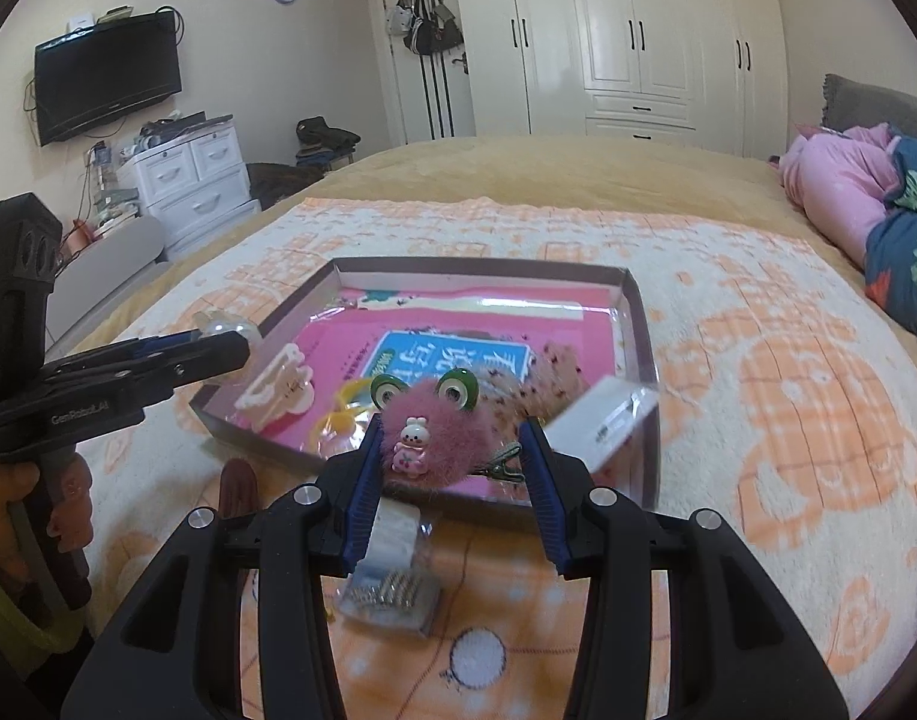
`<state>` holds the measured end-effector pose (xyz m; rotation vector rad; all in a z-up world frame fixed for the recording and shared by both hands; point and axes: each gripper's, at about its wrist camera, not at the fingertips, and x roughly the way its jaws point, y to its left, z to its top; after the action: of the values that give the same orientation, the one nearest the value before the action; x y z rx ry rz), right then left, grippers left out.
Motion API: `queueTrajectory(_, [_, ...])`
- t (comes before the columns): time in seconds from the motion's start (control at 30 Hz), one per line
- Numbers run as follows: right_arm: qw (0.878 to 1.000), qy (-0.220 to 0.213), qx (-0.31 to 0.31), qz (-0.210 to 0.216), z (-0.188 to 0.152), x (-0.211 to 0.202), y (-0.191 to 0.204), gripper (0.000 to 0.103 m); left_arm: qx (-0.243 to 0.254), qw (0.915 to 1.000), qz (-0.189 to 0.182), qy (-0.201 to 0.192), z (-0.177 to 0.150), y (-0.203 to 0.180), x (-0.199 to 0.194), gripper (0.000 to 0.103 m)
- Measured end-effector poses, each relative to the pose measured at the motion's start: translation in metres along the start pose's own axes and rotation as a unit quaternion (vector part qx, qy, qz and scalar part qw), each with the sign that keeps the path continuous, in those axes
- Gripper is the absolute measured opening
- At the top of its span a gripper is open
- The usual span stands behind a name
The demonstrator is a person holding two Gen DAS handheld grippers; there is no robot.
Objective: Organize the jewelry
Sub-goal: 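Carry the pearl-clip bag and pom-pom into the tray and open both grippers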
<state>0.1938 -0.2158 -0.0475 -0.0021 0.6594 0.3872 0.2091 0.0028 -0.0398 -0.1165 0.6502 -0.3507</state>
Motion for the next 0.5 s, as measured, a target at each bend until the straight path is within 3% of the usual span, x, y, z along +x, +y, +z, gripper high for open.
queueTrajectory(0.5, [1.0,0.015,-0.017,-0.019,0.022,0.039,0.0,0.042,0.001,0.9999,0.013,0.001,0.029,0.013,0.036,0.038])
